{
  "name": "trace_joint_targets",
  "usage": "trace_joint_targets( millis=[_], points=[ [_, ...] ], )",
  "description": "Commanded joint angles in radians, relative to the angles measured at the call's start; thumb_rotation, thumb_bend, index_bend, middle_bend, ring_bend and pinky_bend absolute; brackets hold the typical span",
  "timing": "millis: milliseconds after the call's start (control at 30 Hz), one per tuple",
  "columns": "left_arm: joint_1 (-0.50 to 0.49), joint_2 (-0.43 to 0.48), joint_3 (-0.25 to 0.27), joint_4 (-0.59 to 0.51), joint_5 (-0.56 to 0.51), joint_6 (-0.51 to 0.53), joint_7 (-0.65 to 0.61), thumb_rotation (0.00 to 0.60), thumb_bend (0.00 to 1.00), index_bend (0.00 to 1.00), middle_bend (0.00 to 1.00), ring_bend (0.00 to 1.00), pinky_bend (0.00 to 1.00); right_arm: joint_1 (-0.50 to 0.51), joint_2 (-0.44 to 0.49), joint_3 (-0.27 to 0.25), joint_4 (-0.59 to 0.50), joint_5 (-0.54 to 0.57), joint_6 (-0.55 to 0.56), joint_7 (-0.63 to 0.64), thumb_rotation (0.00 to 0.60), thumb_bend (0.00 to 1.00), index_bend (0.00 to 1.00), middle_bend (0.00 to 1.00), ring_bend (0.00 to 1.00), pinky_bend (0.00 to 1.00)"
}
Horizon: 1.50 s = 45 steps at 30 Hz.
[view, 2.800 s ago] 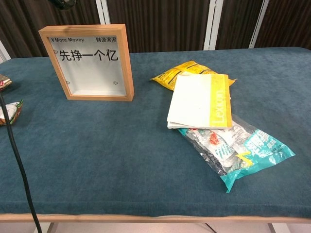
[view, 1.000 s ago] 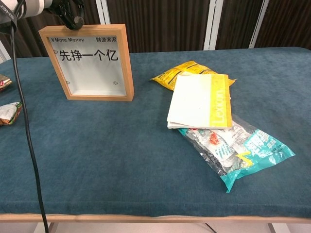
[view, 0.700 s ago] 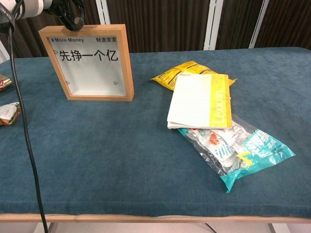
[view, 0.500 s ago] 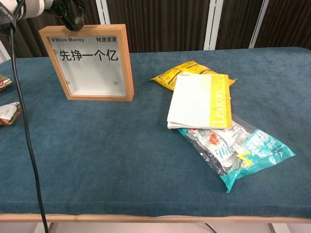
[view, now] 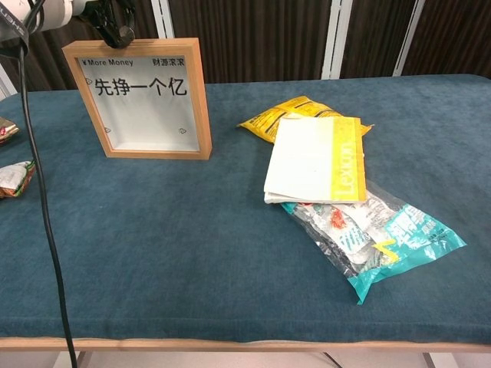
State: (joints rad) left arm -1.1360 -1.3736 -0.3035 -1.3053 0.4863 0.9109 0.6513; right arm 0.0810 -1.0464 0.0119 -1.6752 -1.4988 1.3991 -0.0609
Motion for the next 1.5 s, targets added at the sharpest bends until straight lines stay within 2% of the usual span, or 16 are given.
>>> trace_joint_targets(
  millis=[33,367,600,1333,1500],
  points=[
    [-0.001,0.0,0.001,0.0,0.003,0.002,0.001,0.6,0.61,0.61,1.0,1.0,1.0,0.0,0.0,0.0,0.0,0.0,0.0,0.0,0.6,0.17,0.0,0.0,0.0,0.0],
    [-0.001,0.007,0.007,-0.009,0.005,0.002,0.003,0.6,0.57,0.58,1.0,1.0,1.0,-0.001,0.001,-0.001,-0.001,-0.001,0.001,0.0,0.6,0.17,0.0,0.0,0.0,0.0],
    [0.0,0.012,0.011,-0.012,0.013,-0.004,-0.003,0.6,0.48,0.54,1.0,1.0,1.0,-0.001,0.002,0.0,-0.002,-0.001,0.001,0.001,0.6,0.17,0.0,0.0,0.0,0.0],
    [0.005,0.016,0.008,-0.025,0.039,0.013,-0.025,0.6,0.44,0.49,1.0,1.0,1.0,-0.001,0.002,-0.001,-0.003,-0.002,0.0,-0.001,0.6,0.17,0.0,0.0,0.0,0.0],
    [0.026,0.03,-0.01,-0.062,0.103,0.054,-0.08,0.6,0.42,0.41,1.0,1.0,1.0,0.0,0.001,-0.001,-0.001,-0.002,-0.002,-0.002,0.6,0.17,0.0,0.0,0.0,0.0]
  ],
)
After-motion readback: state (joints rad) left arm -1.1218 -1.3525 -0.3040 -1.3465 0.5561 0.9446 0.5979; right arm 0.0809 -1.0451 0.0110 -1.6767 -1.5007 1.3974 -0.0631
